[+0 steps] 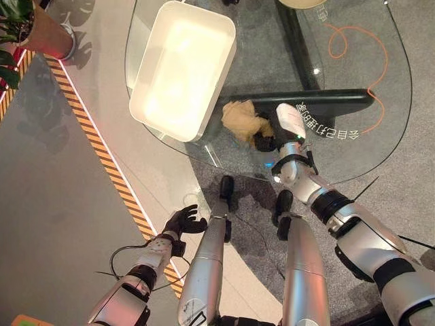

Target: Wipe the table with a cloth and put it in the basket.

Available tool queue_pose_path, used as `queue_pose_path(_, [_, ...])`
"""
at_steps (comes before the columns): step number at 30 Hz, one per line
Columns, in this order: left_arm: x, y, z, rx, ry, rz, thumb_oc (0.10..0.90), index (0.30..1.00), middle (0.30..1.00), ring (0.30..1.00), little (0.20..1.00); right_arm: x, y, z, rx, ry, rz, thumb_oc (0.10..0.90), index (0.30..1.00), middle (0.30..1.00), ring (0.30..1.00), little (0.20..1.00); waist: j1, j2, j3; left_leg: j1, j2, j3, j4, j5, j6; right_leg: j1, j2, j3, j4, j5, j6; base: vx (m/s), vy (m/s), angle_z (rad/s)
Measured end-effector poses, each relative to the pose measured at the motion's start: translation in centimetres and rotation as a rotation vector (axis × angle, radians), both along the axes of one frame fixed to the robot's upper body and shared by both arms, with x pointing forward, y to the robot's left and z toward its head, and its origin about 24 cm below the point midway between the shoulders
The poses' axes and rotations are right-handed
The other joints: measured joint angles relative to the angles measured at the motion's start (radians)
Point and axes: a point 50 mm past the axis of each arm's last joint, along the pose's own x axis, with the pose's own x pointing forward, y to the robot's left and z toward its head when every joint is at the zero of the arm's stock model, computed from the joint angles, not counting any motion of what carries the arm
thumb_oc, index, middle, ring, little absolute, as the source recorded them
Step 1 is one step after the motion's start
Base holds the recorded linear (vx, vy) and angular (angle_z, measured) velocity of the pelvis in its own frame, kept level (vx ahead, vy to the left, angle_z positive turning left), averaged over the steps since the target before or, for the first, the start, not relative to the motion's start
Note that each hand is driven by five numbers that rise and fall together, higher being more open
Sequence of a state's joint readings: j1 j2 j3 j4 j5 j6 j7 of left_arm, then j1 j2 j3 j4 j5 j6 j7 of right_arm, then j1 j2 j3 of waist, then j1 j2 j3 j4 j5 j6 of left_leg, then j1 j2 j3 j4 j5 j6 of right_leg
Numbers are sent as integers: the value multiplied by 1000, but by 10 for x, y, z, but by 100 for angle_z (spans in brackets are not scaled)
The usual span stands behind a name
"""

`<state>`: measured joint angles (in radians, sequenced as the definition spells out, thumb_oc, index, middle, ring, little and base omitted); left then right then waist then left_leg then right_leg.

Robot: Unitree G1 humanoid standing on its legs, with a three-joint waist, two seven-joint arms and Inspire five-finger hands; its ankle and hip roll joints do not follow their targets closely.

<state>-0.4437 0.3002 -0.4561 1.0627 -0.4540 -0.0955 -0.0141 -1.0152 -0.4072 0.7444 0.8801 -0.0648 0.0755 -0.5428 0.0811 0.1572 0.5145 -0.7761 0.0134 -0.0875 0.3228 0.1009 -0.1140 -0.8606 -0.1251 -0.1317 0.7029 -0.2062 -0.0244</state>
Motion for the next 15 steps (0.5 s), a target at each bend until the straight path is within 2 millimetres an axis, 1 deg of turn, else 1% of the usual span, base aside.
queue_pose_path(4, [1,1,1,1,-4,-2,800,900,900,900,900,2,-12,9,63,-43,-55,100,300,300,300,200,-2,-3,2,-14,-6,3,6,4,11,-6,-2,1,-5,10,5,-21,0,1])
queue_pose_path(5, [1,1,2,0,-7,-2,800,900,900,900,900,2,-15,12,71,-57,-69,100,300,300,300,200,-2,-4,2,-15,-8,2,8,-2,7,-6,-4,2,-6,1,7,60,-9,2])
queue_pose_path(7, [2,2,3,4,-10,-5,800,900,900,900,900,4,-22,17,95,-81,-104,100,300,300,300,200,-3,-10,5,-16,-10,4,0,7,17,-8,-9,2,-8,15,7,-78,-7,2])
queue_pose_path(9, [2,4,4,6,-16,-5,800,900,900,900,900,6,-32,24,137,-113,-164,100,300,300,300,200,-3,-21,10,-15,-15,6,1,4,15,-8,-12,5,-9,5,13,0,0,0])
queue_pose_path(12, [2,7,5,7,-15,-12,800,900,900,900,900,7,-59,35,250,-151,-288,100,300,300,300,200,-3,-28,15,-16,-21,8,6,5,21,-4,-17,6,-12,8,18,-26,-8,2])
queue_pose_path(15, [2,8,5,7,-16,-10,800,900,900,900,900,3,-98,50,333,-205,-449,100,300,300,300,200,-3,-32,17,-20,-23,10,5,5,26,0,-18,7,-29,19,27,0,-33,-1])
